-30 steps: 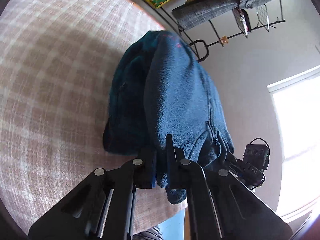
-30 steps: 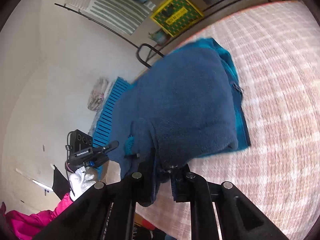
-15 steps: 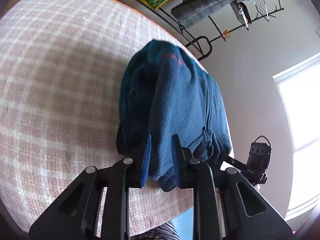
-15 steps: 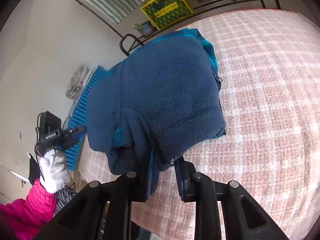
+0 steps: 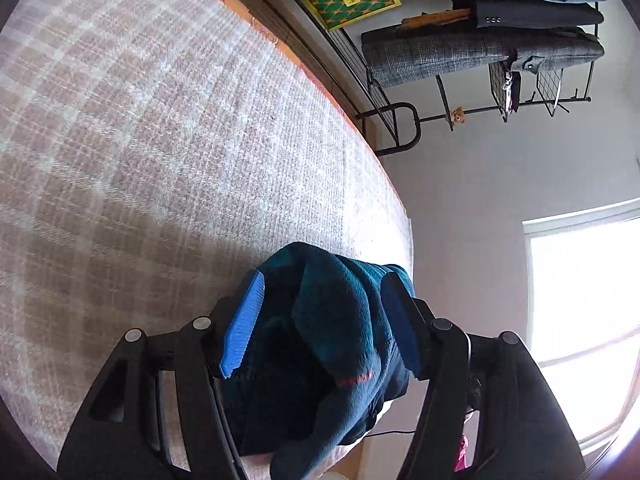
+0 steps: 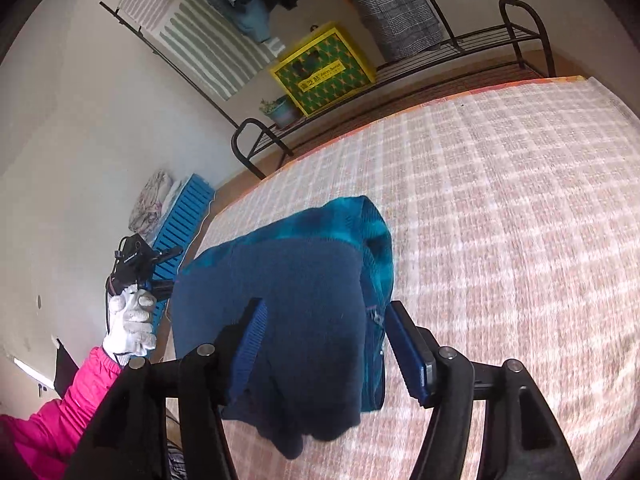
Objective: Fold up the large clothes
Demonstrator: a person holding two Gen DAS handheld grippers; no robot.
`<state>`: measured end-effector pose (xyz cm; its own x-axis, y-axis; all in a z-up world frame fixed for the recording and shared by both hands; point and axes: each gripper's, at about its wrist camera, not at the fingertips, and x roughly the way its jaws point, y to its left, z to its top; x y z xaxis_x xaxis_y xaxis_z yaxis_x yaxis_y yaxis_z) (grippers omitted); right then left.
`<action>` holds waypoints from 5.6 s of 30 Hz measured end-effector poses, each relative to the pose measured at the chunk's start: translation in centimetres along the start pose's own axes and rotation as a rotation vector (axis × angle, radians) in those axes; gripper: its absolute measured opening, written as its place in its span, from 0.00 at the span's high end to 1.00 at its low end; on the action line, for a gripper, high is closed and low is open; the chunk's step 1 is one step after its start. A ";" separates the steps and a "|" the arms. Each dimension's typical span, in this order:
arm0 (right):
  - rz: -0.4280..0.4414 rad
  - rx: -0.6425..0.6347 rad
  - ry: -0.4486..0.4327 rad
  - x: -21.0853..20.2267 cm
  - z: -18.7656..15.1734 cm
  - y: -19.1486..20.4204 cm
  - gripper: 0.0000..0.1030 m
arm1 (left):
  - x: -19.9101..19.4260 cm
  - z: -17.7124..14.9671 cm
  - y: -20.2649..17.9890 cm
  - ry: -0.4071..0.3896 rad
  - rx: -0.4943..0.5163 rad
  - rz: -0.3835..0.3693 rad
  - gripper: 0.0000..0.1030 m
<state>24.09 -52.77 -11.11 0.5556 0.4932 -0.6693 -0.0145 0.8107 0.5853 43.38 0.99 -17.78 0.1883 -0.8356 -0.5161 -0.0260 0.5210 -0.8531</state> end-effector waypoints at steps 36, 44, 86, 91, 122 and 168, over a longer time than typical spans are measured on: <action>0.026 0.039 -0.011 8.8 4.8 -0.4 0.95 | 1.0 -1.7 -1.2 -0.165 0.009 0.007 0.94; 0.042 0.092 -0.029 8.6 4.6 -1.4 0.95 | -3.0 -1.3 3.7 -0.283 -0.147 -0.016 1.00; -0.171 -0.280 0.034 10.0 3.7 6.6 0.71 | 4.0 -5.7 -7.7 -0.229 0.462 0.343 0.85; -0.210 -0.185 0.087 13.7 4.3 2.6 0.74 | 7.7 -3.3 -3.8 -0.181 0.406 0.415 0.80; -0.147 -0.360 0.133 5.4 -5.7 6.8 0.44 | -0.9 -12.4 -1.6 -0.137 0.324 0.292 0.47; -0.257 -0.299 0.188 11.0 -1.0 7.5 0.61 | 4.6 -10.6 -4.9 -0.101 0.381 0.281 0.68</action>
<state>29.21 -40.98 -14.57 0.4119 0.2901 -0.8638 -0.1507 0.9566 0.2495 33.95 -7.26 -16.74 0.3206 -0.6419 -0.6966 0.2686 0.7668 -0.5830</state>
